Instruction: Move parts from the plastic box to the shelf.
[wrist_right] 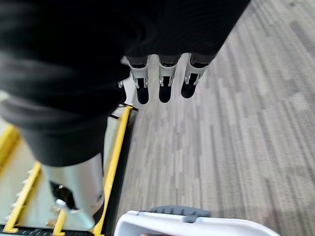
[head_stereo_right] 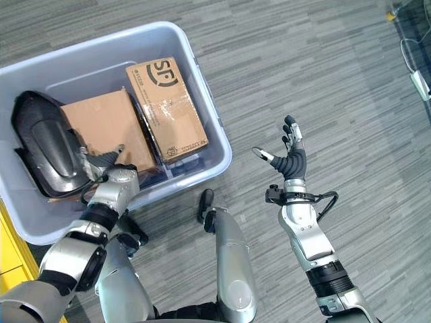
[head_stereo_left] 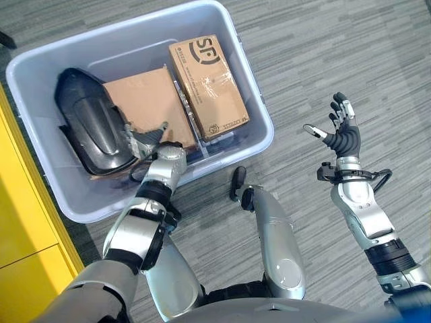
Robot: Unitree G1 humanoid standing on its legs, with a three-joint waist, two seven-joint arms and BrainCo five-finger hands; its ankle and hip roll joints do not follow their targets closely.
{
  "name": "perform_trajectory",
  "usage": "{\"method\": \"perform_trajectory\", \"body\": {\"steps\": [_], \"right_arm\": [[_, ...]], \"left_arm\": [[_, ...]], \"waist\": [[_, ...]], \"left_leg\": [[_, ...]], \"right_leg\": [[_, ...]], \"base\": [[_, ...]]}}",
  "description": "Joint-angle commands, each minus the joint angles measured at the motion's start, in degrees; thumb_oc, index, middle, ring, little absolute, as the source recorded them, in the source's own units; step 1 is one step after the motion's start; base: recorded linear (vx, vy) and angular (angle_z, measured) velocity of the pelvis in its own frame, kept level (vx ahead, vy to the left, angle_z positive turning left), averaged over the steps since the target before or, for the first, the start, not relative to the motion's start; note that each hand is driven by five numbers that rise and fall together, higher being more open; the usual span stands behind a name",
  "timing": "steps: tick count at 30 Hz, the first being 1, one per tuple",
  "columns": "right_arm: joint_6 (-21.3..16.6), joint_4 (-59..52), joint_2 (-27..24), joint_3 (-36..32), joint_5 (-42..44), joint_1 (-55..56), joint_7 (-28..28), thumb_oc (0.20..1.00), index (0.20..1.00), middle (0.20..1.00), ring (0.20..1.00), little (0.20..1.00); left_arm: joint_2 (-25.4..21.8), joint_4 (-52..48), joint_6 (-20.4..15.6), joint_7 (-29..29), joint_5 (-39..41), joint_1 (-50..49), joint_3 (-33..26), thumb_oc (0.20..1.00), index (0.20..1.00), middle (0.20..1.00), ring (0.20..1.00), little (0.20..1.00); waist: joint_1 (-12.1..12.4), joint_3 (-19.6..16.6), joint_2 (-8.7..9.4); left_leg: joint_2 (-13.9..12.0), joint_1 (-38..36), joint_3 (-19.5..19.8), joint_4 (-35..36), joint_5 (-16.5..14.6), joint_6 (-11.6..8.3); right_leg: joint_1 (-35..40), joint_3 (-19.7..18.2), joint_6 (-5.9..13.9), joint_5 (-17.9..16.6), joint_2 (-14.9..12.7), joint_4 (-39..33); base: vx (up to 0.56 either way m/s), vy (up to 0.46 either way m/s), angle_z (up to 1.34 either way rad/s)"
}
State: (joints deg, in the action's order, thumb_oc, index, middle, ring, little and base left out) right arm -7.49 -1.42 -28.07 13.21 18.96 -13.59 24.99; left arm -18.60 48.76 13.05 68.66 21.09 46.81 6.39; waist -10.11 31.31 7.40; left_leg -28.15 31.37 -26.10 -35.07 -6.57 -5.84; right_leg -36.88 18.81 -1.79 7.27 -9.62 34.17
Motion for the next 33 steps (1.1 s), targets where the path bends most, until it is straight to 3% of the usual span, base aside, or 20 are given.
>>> {"method": "perform_trajectory", "body": {"steps": [1, 3, 7, 9, 13, 21, 25, 28, 33], "right_arm": [[-1.5, -4.4, -1.6, -1.5, 1.2, 0.0, 1.8, 1.0, 1.0, 1.0, 1.0, 1.0], [-1.3, -4.1, -1.3, -0.7, 1.2, -0.7, 2.8, 1.0, 1.0, 1.0, 1.0, 1.0], [-1.4, -3.9, -0.8, 0.4, 1.2, -1.0, 3.9, 1.0, 1.0, 1.0, 1.0, 1.0], [-1.6, -3.9, -0.5, 0.4, 0.6, -0.9, 4.4, 1.0, 1.0, 1.0, 1.0, 1.0], [-2.4, -2.7, 0.7, 0.2, -0.7, -1.1, 4.5, 1.0, 1.0, 1.0, 1.0, 1.0], [-2.8, -1.8, 2.0, 0.3, -0.7, -1.7, 3.9, 1.0, 1.0, 1.0, 1.0, 1.0], [-2.9, -1.6, 1.5, 0.3, -0.1, -1.7, 3.0, 1.0, 1.0, 1.0, 1.0, 1.0], [-2.6, -1.8, 1.3, -0.2, -0.1, -1.9, 2.3, 1.0, 1.0, 1.0, 1.0, 1.0], [-1.8, -1.8, 1.5, -0.3, 0.4, -2.5, 2.5, 1.0, 1.0, 1.0, 1.0, 1.0]], "left_arm": [[-3.5, 0.1, -0.5, 10.8, -2.0, -0.4, 0.4, 1.0, 1.0, 1.0, 1.0, 1.0], [-4.7, 1.2, -0.5, 10.0, -3.7, 0.6, -0.1, 1.0, 1.0, 1.0, 1.0, 1.0], [-5.3, 0.3, -3.0, 2.0, -10.0, 1.2, 1.4, 1.0, 1.0, 1.0, 1.0, 1.0], [-3.3, -1.7, -5.3, -1.6, -11.8, -0.2, 2.8, 1.0, 1.0, 1.0, 1.0, 1.0], [0.6, -4.6, -8.0, -2.6, -12.0, -2.5, 4.5, 1.0, 1.0, 1.0, 1.0, 1.0], [4.3, -5.1, -7.2, -8.0, -11.9, -2.7, 7.5, 1.0, 1.0, 1.0, 1.0, 1.0], [5.0, -4.7, -6.9, -14.3, -11.0, -1.4, 9.6, 1.0, 1.0, 1.0, 1.0, 1.0], [6.2, -4.5, -6.9, -13.4, -8.5, -1.3, 10.6, 1.0, 1.0, 1.0, 1.0, 1.0], [6.9, -4.1, -7.2, -15.1, -11.5, -1.1, 11.9, 1.0, 1.0, 1.0, 1.0, 1.0]], "waist": [[0.5, -1.5, 3.48], [0.6, -1.5, 3.55], [0.9, -1.5, 3.58], [1.1, -1.5, 3.48], [1.4, -1.5, 3.52], [0.8, -1.5, 4.52], [0.0, -1.5, 4.8], [-0.4, -1.5, 4.87], [-0.7, -1.5, 5.14]], "left_leg": [[0.9, 1.9, -2.1, -2.7, -2.2, -1.03], [1.2, 2.4, -1.8, -2.6, -2.3, -1.12], [1.5, 3.5, -1.4, -2.6, -2.7, -1.11], [2.0, 3.3, -1.4, -1.7, -2.6, -1.01], [2.7, 3.2, -1.5, -0.4, -2.4, -0.95], [2.4, 3.1, -2.0, 0.4, -2.2, -1.14], [2.1, 2.7, -2.8, 0.5, -2.1, -1.1], [2.2, 2.1, -3.3, 0.9, -2.1, -1.05], [2.0, 2.3, -3.6, 0.7, -2.2, -1.06]], "right_leg": [[2.7, -0.2, 8.13, 3.9, -3.4, 2.1], [1.9, -0.1, 8.18, 4.0, -3.5, 2.3], [0.7, 0.1, 8.18, 3.9, -3.7, 2.7], [0.7, 0.4, 8.32, 3.7, -3.7, 2.1], [0.8, 0.6, 8.67, 3.3, -3.5, 1.2], [0.9, 0.7, 9.05, 2.8, -2.8, 0.4], [1.0, 0.6, 9.01, 2.6, -2.4, 0.0], [1.2, 0.5, 9.04, 2.5, -2.2, -0.3], [1.1, 0.3, 9.01, 2.6, -1.9, -0.4]], "base": [[0.0, 0.0, 0.0], [-0.01, -0.035, 0.06], [-0.02, -0.031, 0.13], [-0.03, -0.006, 0.13], [-0.02, -0.009, 0.08], [-0.01, -0.012, 0.0], [0.0, -0.002, -0.02], [0.0, 0.002, -0.08], [0.0, -0.005, -0.04]]}}
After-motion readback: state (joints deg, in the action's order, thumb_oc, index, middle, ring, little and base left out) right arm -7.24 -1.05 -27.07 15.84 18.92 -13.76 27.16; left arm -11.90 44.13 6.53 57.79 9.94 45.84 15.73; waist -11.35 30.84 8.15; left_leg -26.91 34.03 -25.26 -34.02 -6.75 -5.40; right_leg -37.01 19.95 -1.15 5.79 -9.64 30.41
